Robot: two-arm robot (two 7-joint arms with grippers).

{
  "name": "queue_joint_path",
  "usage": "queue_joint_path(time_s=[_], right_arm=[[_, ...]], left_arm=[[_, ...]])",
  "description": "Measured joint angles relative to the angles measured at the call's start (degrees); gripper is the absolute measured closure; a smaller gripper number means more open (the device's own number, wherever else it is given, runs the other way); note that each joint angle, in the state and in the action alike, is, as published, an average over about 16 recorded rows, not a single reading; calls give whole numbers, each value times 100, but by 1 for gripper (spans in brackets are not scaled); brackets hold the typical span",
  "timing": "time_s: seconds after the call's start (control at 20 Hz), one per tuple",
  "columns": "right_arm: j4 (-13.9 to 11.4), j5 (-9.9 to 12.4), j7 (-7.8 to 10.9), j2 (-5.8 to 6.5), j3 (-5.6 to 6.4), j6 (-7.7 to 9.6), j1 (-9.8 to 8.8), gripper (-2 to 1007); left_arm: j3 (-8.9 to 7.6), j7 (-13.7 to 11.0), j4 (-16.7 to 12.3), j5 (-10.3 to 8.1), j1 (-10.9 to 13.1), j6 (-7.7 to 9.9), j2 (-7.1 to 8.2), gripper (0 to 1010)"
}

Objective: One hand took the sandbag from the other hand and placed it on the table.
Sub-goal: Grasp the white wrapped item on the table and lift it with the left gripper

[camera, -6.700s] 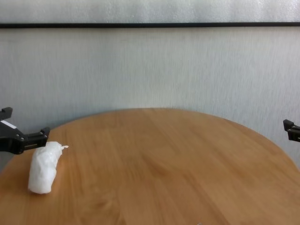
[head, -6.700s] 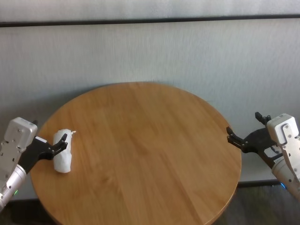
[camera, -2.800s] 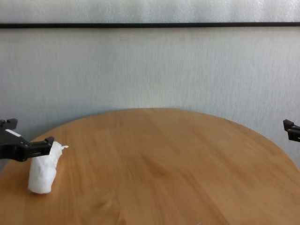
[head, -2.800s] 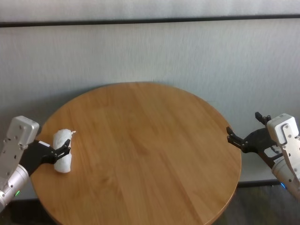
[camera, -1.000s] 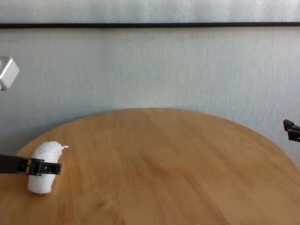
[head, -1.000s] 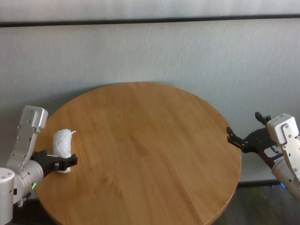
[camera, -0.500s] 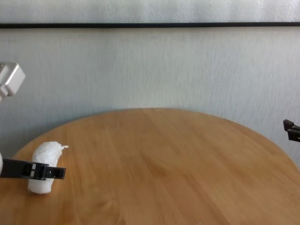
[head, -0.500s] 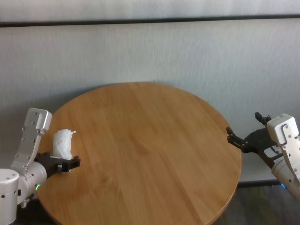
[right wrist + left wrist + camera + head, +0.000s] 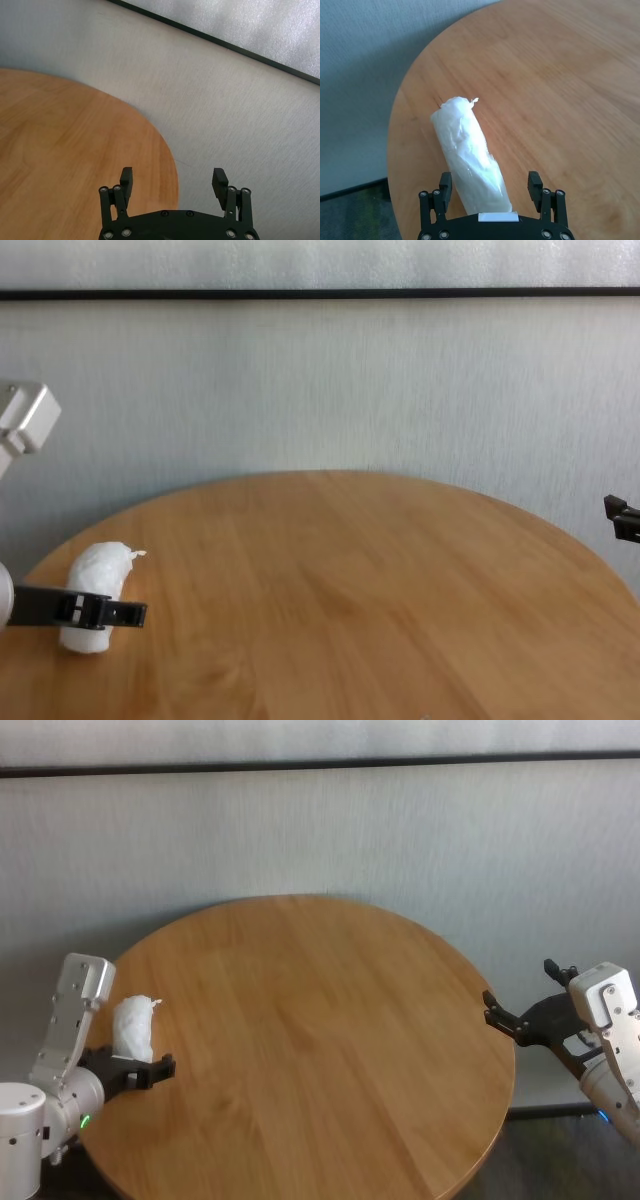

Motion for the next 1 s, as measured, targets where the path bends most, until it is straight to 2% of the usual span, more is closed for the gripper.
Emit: queue_joint_path(time_s=[1.0], right_arm=[[0,0,0,0,0,0,0,4]], left_arm=[[-180,-164,305,210,-56,-155,-182,9]])
